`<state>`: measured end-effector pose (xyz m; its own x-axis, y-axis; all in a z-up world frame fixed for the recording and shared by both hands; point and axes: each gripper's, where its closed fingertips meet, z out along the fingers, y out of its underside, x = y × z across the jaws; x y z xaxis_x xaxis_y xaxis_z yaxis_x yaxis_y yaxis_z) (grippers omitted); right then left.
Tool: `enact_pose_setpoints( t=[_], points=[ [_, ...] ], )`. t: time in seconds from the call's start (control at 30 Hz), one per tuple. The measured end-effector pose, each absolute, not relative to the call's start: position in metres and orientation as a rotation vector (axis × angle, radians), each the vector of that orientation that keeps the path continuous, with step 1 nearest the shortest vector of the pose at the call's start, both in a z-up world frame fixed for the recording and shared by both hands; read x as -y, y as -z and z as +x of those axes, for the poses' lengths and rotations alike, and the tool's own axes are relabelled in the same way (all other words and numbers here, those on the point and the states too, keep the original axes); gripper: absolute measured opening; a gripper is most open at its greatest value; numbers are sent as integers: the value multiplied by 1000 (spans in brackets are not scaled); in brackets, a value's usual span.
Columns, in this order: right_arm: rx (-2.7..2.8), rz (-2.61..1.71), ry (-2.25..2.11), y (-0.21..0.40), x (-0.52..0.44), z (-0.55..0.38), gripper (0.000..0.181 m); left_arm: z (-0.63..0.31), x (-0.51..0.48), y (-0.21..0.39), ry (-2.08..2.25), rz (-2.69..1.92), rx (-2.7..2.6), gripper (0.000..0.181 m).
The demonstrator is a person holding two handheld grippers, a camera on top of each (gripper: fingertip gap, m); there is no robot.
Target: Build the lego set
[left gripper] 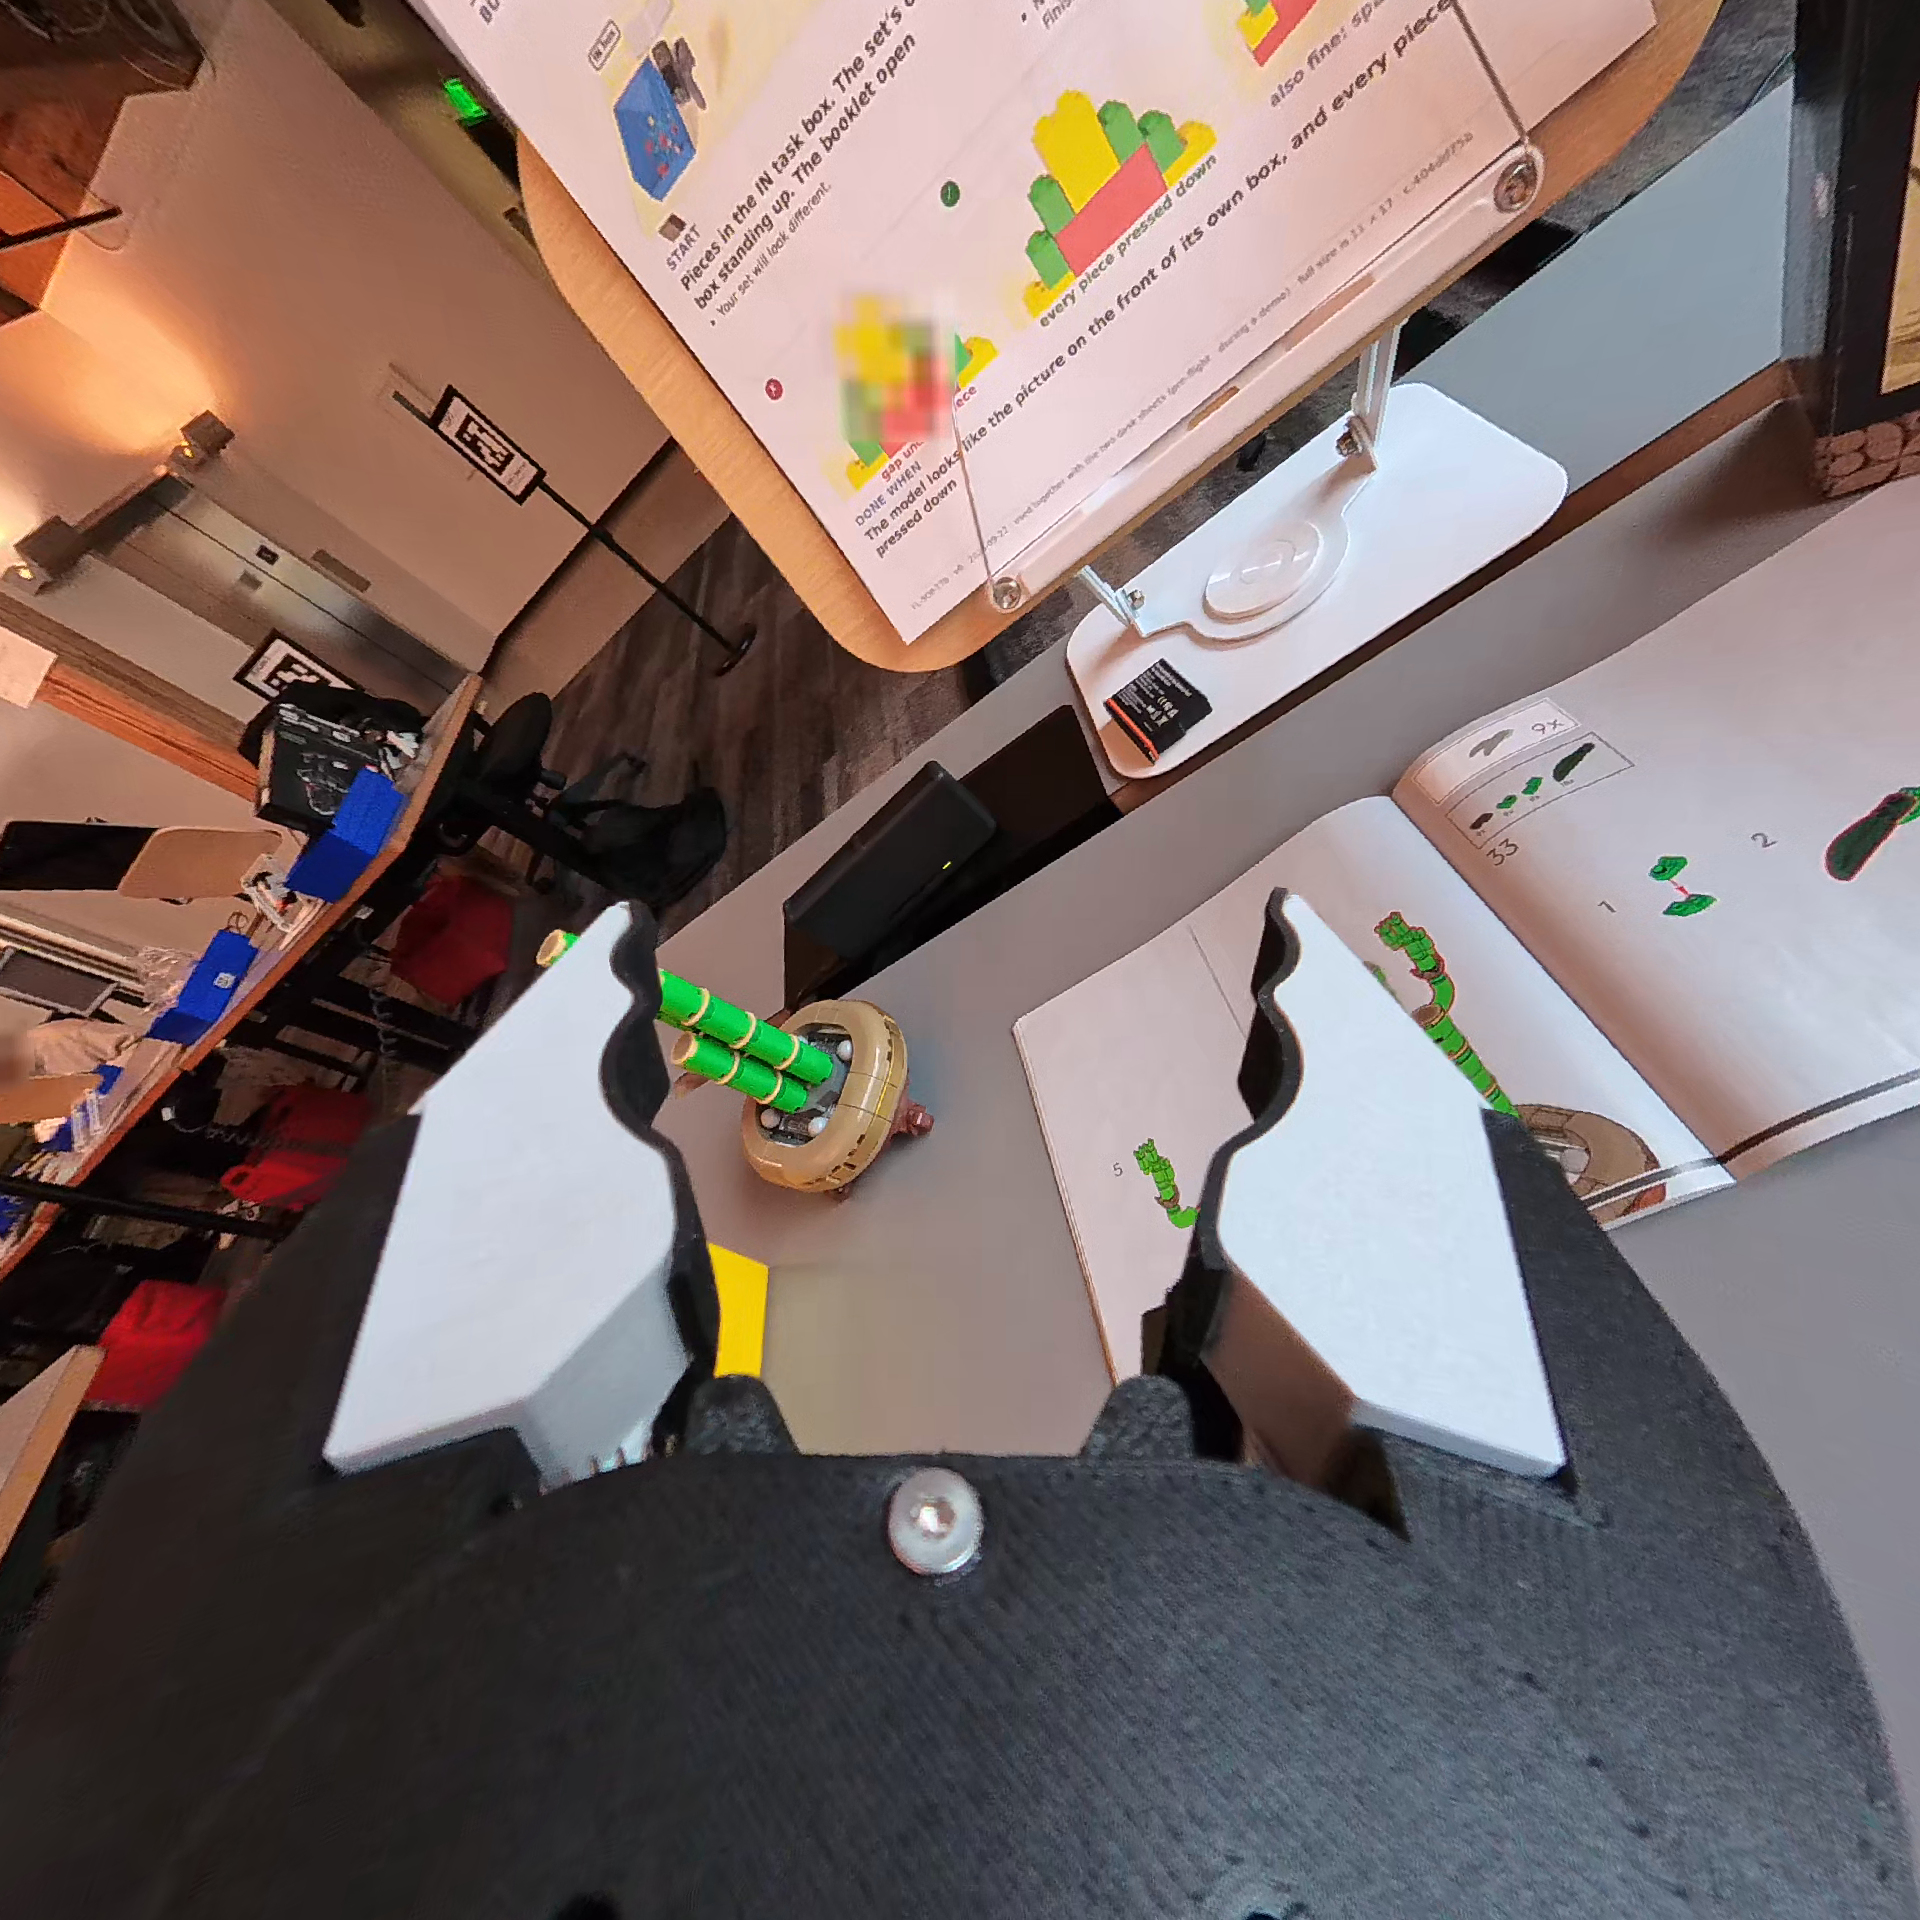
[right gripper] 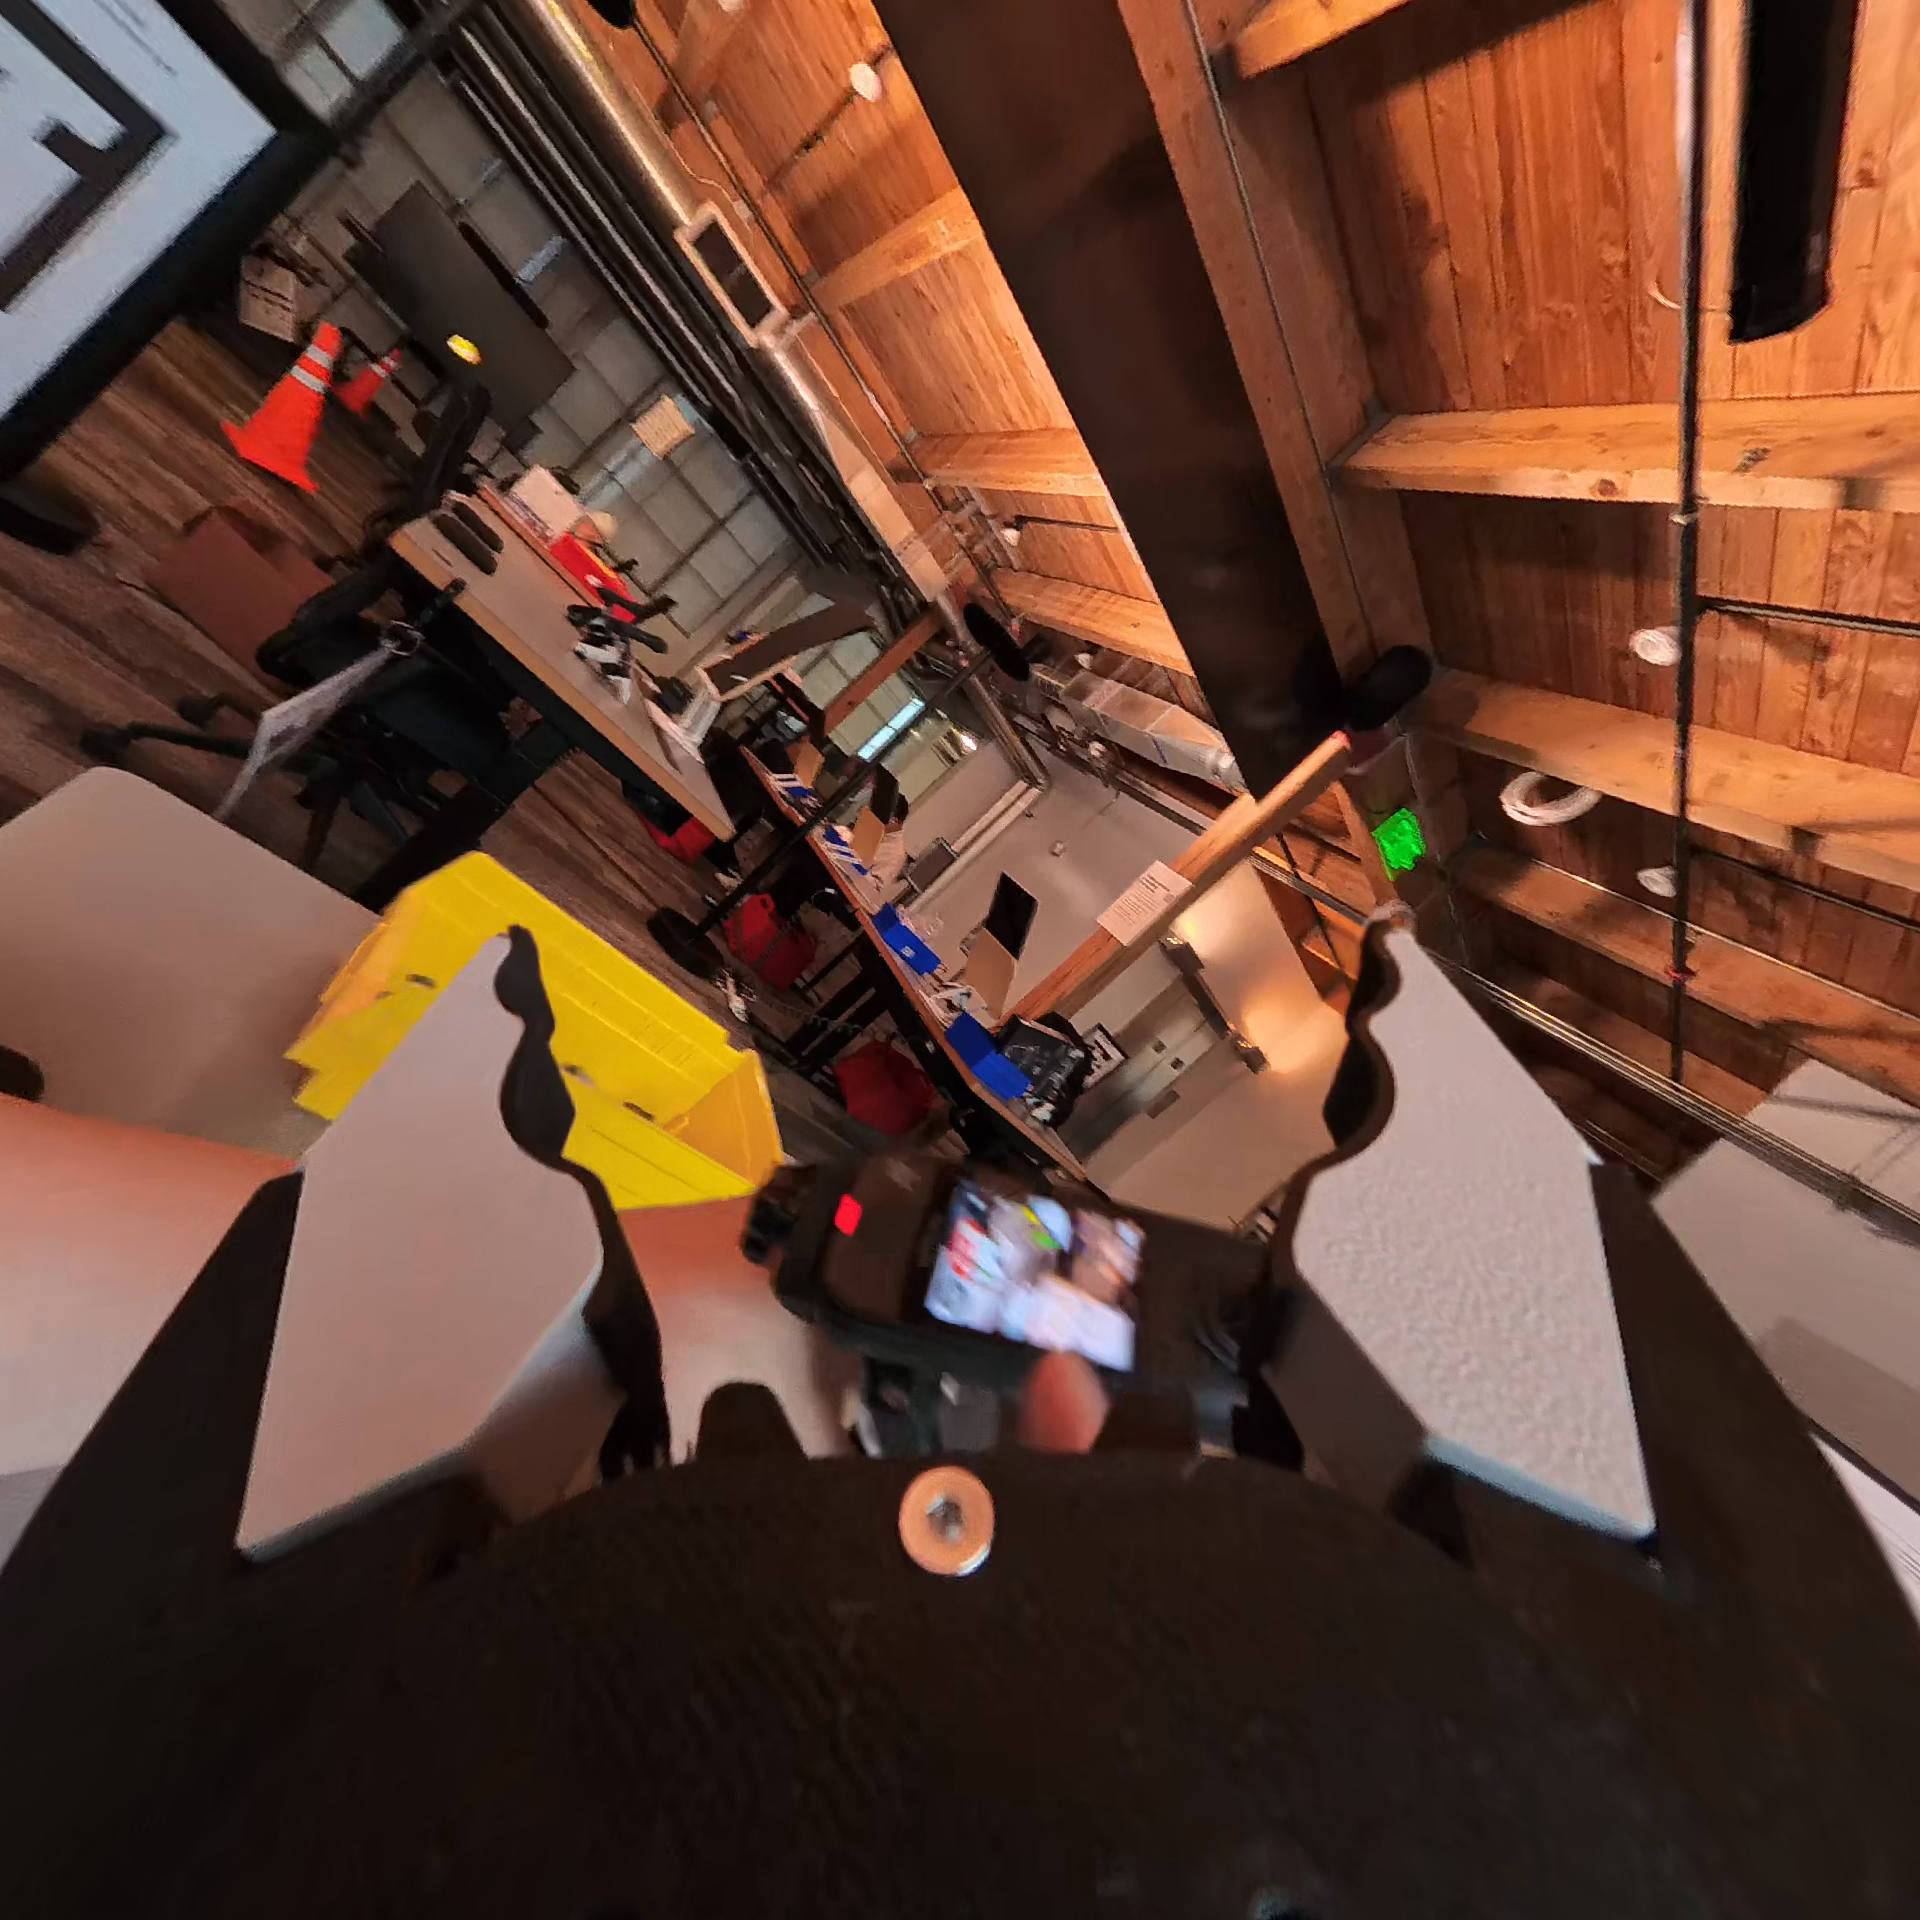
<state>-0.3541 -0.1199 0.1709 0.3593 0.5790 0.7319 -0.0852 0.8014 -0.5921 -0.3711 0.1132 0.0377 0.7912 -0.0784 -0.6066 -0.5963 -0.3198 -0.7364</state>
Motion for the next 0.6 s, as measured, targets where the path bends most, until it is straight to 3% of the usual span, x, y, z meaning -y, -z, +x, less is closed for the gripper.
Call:
enact_pose_setpoints(
  t=[0.2, 0.33, 0.4, 0.5, 0.6],
  points=[
    [731, -959, -370, -197, -4, -259, 135, -409, -103, -97, -376, -1657, -295, 112],
    [489, -1537, 94, -117, -119, -166, 131, -393, -35, -198, -73, -1096, -262, 103],
    [499, -1627, 308, -87, -140, -148, 130, -355, 13, -226, 146, -885, -366, 95],
    [611, -1709, 432, -48, -153, -163, 130, -285, 66, -230, 392, -751, -572, 97],
    [735, -1724, 508, -22, -153, -190, 130, -222, 95, -209, 349, -656, -764, 108]
  ],
)
